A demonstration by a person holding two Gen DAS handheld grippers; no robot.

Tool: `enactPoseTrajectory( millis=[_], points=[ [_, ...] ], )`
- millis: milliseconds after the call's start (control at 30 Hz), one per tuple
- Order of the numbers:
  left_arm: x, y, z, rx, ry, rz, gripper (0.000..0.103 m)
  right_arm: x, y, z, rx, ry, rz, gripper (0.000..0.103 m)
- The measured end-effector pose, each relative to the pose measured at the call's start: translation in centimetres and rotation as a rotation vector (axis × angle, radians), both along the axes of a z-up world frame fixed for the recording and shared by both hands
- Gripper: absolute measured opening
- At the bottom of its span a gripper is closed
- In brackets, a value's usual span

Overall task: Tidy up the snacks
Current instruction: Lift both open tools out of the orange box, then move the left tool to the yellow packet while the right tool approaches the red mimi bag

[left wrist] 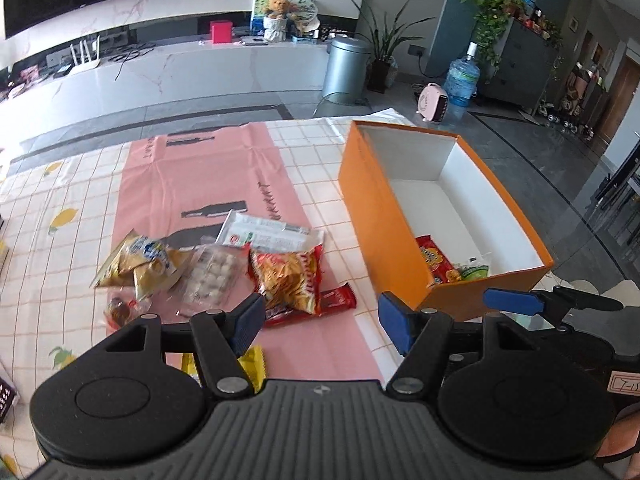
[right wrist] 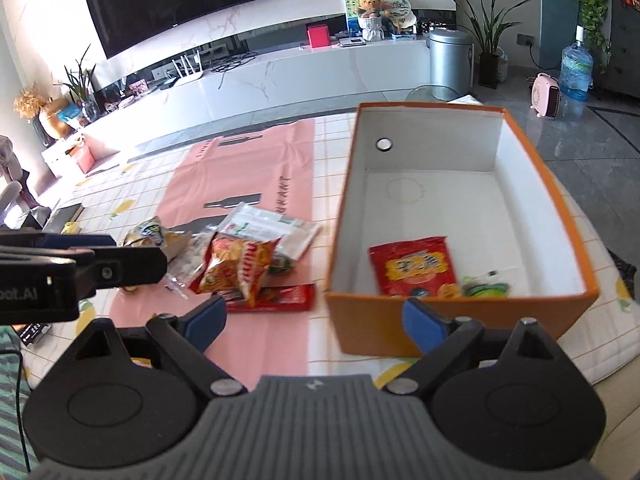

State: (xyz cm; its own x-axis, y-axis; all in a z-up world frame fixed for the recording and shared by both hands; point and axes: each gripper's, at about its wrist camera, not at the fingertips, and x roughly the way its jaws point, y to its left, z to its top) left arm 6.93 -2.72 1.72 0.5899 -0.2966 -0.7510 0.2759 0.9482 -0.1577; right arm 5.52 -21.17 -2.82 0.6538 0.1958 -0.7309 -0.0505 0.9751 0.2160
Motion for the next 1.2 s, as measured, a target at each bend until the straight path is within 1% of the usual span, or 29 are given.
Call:
enactPoseTrajectory(
  millis=[67,133,267,300,333,367,400,433,500,567,667,800,900,933,1000,1033,1067,1100,1167,1200],
  points=[
    [-0.3,1.7,-1.0,-0.02,0.026,0.035,0.077,-0.3,1.2,-0.9,0.007,0.004,0.005,0.087],
    [-0.7,3.5,-1.9,-0.039,0.043,0.069,0.077,-0.5,2.2,-1.8,0.002,0.011,0.011,0.078],
    [-1.1,6.5,-3.8,-0.076,0.082,0.136,0.077,-0.4,3.6,-3.7,-0.009,0.042,0.016,0.067],
    [-1.1,6.9,-4.2,-0.078,0.091,0.145,0.076,-0.3,4.0,-4.1,-0.008,0.054,0.019,0.061],
    [-1.3,7.4,-4.7,-0.077,0.098,0.154,0.077,-0.2,4.3,-4.5,-0.005,0.064,0.022,0.06],
    [-1.3,7.6,-5.1,-0.075,0.102,0.155,0.077,-0.1,4.7,-4.8,-0.005,0.072,0.025,0.058],
    [-1.4,7.9,-5.5,-0.07,0.106,0.151,0.077,0.0,5.0,-5.1,-0.005,0.078,0.032,0.054],
    [-1.4,8.0,-5.8,-0.065,0.112,0.144,0.077,0.1,5.3,-5.4,-0.006,0.083,0.041,0.051],
    [-1.4,8.0,-6.6,-0.058,0.116,0.122,0.078,0.4,6.1,-5.8,-0.011,0.085,0.063,0.049],
    [-1.2,8.0,-7.4,-0.047,0.121,0.102,0.084,0.6,6.9,-6.0,-0.02,0.076,0.092,0.048],
    [-0.9,8.3,-8.8,-0.023,0.148,0.095,0.084,0.9,7.7,-6.4,-0.034,0.066,0.13,0.042],
    [-0.4,9.0,-10.4,-0.037,0.185,0.106,0.084,1.5,8.5,-7.7,-0.017,0.116,0.161,0.028],
    [-0.1,9.4,-11.2,-0.042,0.194,0.098,0.084,1.9,9.6,-8.7,-0.014,0.15,0.201,0.025],
    [-0.1,9.4,-11.3,-0.04,0.199,0.093,0.084,2.0,9.9,-9.0,-0.016,0.157,0.213,0.023],
    [0.0,9.4,-11.7,-0.039,0.209,0.082,0.081,2.3,10.4,-9.5,-0.017,0.17,0.228,0.02],
    [0.1,9.4,-11.9,-0.041,0.216,0.076,0.076,2.5,10.6,-9.7,-0.019,0.175,0.229,0.02],
    [0.2,9.5,-12.0,-0.043,0.223,0.076,0.073,2.7,10.7,-9.9,-0.02,0.18,0.229,0.02],
    [0.3,9.6,-12.3,-0.047,0.232,0.082,0.073,2.9,10.8,-10.1,-0.019,0.184,0.23,0.02],
    [0.4,9.9,-12.5,-0.063,0.241,0.091,0.062,3.3,11.1,-10.4,-0.013,0.195,0.237,0.02],
    [0.5,10.0,-12.6,-0.073,0.243,0.095,0.059,3.3,11.2,-10.6,-0.011,0.199,0.242,0.02]
  ],
)
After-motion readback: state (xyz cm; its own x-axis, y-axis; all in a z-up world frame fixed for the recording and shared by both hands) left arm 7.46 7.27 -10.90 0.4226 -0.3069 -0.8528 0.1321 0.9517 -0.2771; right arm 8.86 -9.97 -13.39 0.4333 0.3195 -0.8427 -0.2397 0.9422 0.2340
